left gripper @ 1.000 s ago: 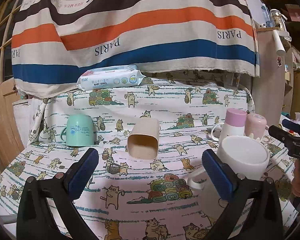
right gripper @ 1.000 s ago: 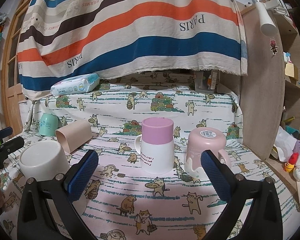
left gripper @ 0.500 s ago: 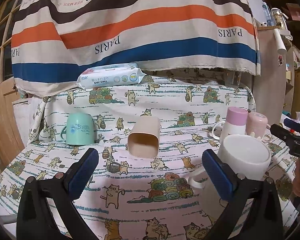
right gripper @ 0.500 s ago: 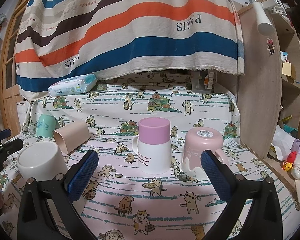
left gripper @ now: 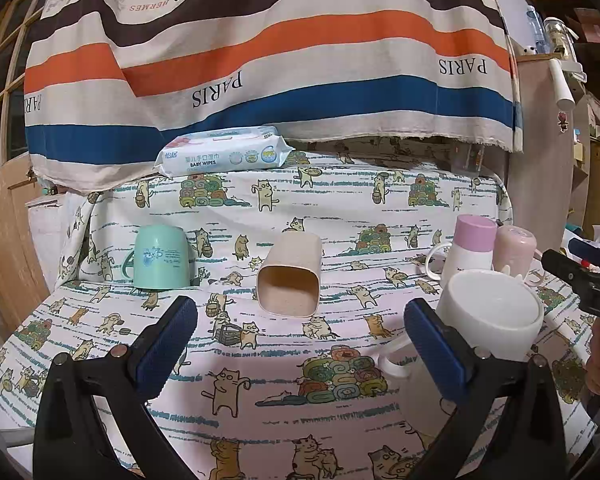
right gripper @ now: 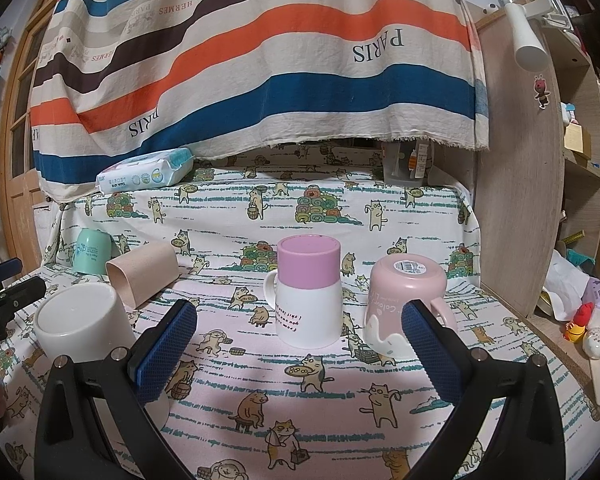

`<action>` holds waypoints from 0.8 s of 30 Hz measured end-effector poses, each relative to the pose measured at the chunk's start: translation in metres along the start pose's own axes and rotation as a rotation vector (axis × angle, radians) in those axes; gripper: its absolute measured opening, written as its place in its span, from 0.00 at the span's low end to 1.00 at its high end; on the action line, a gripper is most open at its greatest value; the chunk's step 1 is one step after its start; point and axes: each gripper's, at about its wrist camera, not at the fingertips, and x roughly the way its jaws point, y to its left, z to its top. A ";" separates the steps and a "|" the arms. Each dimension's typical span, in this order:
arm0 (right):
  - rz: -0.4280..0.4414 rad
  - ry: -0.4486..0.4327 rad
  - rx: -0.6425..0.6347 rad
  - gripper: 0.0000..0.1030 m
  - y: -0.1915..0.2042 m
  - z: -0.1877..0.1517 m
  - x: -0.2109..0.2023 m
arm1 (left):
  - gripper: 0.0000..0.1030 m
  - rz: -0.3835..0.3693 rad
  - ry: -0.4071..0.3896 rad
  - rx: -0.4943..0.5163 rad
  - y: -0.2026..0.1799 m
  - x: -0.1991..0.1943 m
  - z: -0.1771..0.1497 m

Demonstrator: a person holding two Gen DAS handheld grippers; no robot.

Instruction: Flip cup upside down

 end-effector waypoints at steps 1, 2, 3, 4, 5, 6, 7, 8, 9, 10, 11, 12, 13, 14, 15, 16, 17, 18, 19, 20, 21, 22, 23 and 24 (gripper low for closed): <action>0.000 0.000 0.000 1.00 0.000 0.000 0.000 | 1.00 -0.001 0.000 0.000 0.000 0.000 0.000; 0.000 0.000 0.000 1.00 0.000 0.000 0.000 | 1.00 -0.001 0.000 0.001 0.000 0.000 0.000; 0.000 0.000 0.000 1.00 0.000 0.000 0.000 | 1.00 0.000 0.000 0.000 0.000 0.000 0.000; 0.000 0.000 0.000 1.00 0.000 0.000 0.000 | 1.00 0.000 0.000 0.000 0.000 0.000 0.000; 0.000 0.000 0.000 1.00 -0.001 0.000 0.000 | 1.00 0.000 0.000 0.000 0.000 0.000 0.000; 0.000 0.000 0.000 1.00 0.000 0.000 0.000 | 1.00 0.000 0.001 0.000 0.000 0.000 0.000; 0.000 0.000 0.000 1.00 -0.001 0.000 0.000 | 1.00 0.001 0.001 0.000 0.000 0.000 0.000; 0.000 0.000 0.000 1.00 0.000 0.000 0.000 | 1.00 0.000 0.001 0.000 0.000 0.000 0.000; 0.000 0.000 0.000 1.00 0.000 0.000 0.000 | 1.00 0.000 0.001 0.000 0.000 0.000 0.000; 0.000 0.000 0.000 1.00 0.000 0.000 0.000 | 1.00 0.001 0.000 0.000 0.000 0.000 0.000; 0.000 0.000 0.000 1.00 0.000 0.000 0.000 | 1.00 0.001 0.000 0.000 0.000 0.000 0.000; 0.000 0.000 0.000 1.00 -0.001 0.000 -0.001 | 1.00 0.001 0.000 -0.001 0.000 0.000 0.000; 0.000 0.000 0.000 1.00 0.000 0.000 0.000 | 1.00 0.001 0.001 -0.001 0.000 0.000 0.000; 0.000 0.000 0.000 1.00 -0.001 0.000 -0.001 | 1.00 0.000 0.002 -0.002 0.000 0.000 0.000; 0.000 0.000 0.000 1.00 0.000 0.000 0.000 | 1.00 -0.003 0.004 -0.002 0.000 0.000 0.000; 0.000 0.000 0.000 1.00 0.000 0.000 0.000 | 1.00 -0.004 0.003 -0.003 0.001 -0.001 0.000; 0.000 0.001 0.000 1.00 0.000 0.000 0.000 | 1.00 -0.003 0.003 -0.003 0.001 -0.001 0.000; 0.000 0.000 0.000 1.00 0.000 0.000 0.000 | 1.00 -0.003 0.003 -0.002 0.001 -0.001 0.001; 0.000 0.000 0.000 1.00 0.000 0.000 0.000 | 1.00 -0.003 0.003 -0.002 0.001 -0.001 0.001; 0.000 0.000 0.000 1.00 -0.001 0.000 0.000 | 1.00 -0.003 0.003 -0.003 0.001 -0.002 0.001; 0.000 0.000 0.000 1.00 0.000 0.000 0.000 | 1.00 -0.003 0.003 -0.004 0.001 -0.002 0.001; 0.000 0.000 0.000 1.00 0.000 0.000 0.000 | 1.00 -0.002 0.003 -0.004 0.001 -0.001 0.001; 0.000 0.000 0.000 1.00 0.000 0.000 0.000 | 1.00 -0.002 0.004 -0.004 0.001 -0.001 0.001; 0.000 0.000 0.000 1.00 0.000 0.000 0.000 | 1.00 -0.002 0.004 -0.004 0.001 -0.002 0.001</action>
